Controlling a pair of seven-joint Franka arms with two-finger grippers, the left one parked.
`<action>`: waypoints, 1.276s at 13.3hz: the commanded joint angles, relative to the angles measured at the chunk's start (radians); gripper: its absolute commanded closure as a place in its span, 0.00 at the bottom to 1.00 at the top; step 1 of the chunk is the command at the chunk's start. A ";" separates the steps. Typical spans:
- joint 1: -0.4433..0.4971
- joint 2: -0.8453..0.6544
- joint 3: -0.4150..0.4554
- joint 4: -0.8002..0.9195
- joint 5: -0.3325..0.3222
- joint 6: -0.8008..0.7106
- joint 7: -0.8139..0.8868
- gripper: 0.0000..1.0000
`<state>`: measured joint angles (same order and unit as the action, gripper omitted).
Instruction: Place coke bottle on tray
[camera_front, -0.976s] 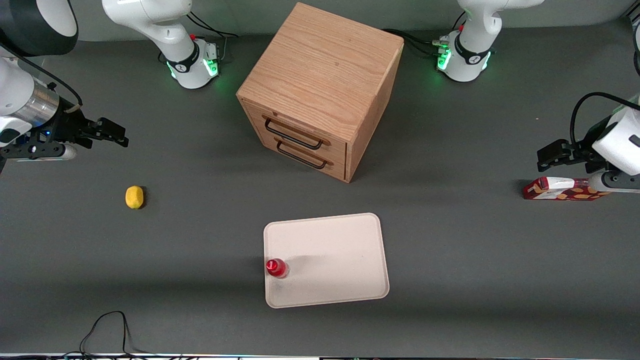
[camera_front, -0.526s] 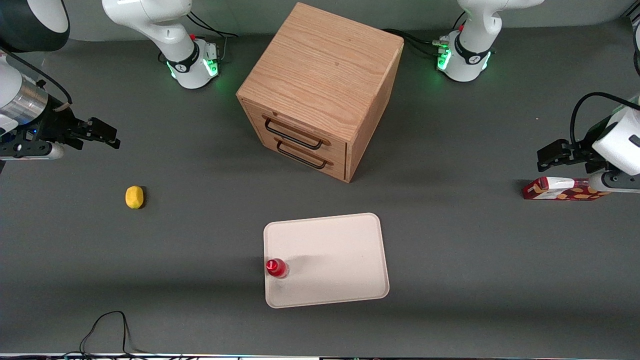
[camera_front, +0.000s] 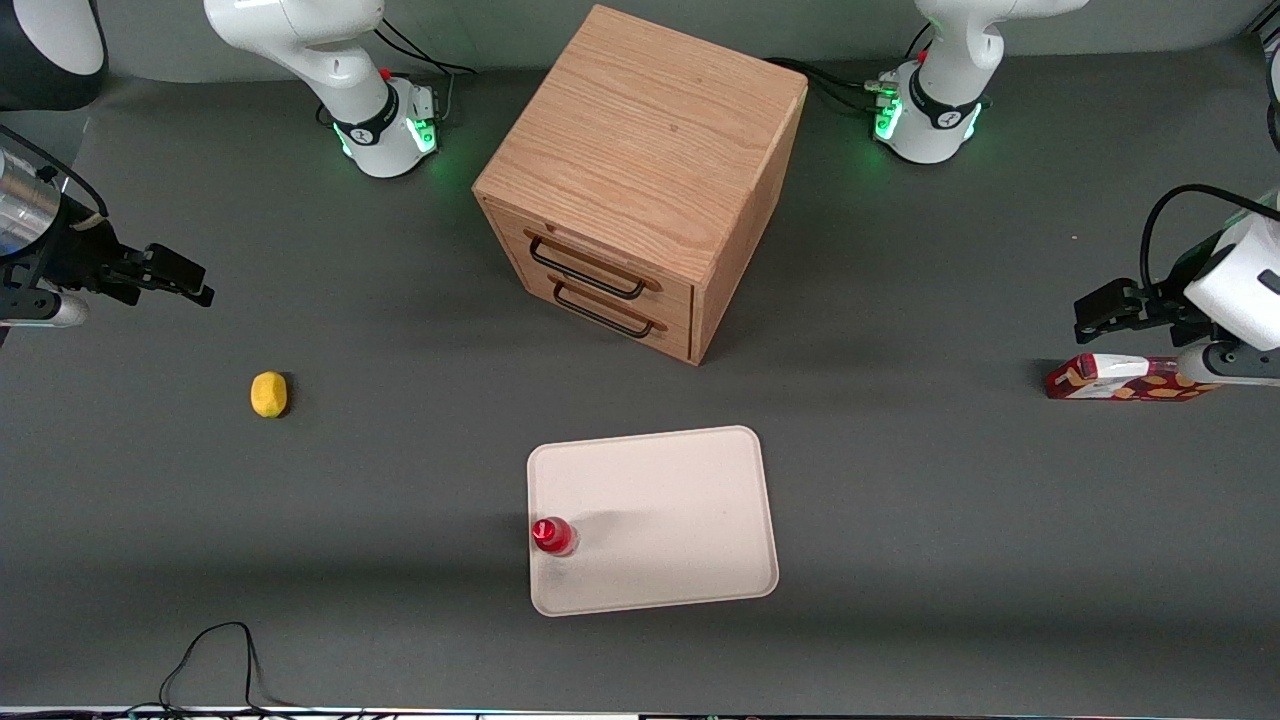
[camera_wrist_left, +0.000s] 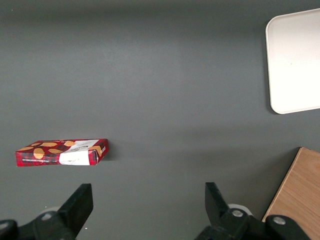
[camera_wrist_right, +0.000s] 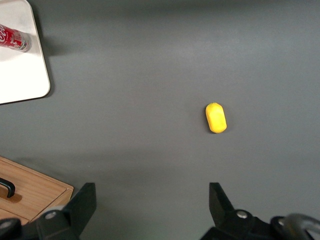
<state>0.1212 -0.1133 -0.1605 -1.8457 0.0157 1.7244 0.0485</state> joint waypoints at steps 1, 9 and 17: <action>-0.031 0.017 0.029 0.031 -0.011 -0.011 -0.019 0.00; -0.009 0.243 0.101 0.308 -0.003 -0.071 0.008 0.00; 0.084 0.887 0.285 0.925 -0.009 0.059 0.483 0.00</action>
<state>0.1869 0.5842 0.0821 -1.1564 0.0168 1.7658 0.4263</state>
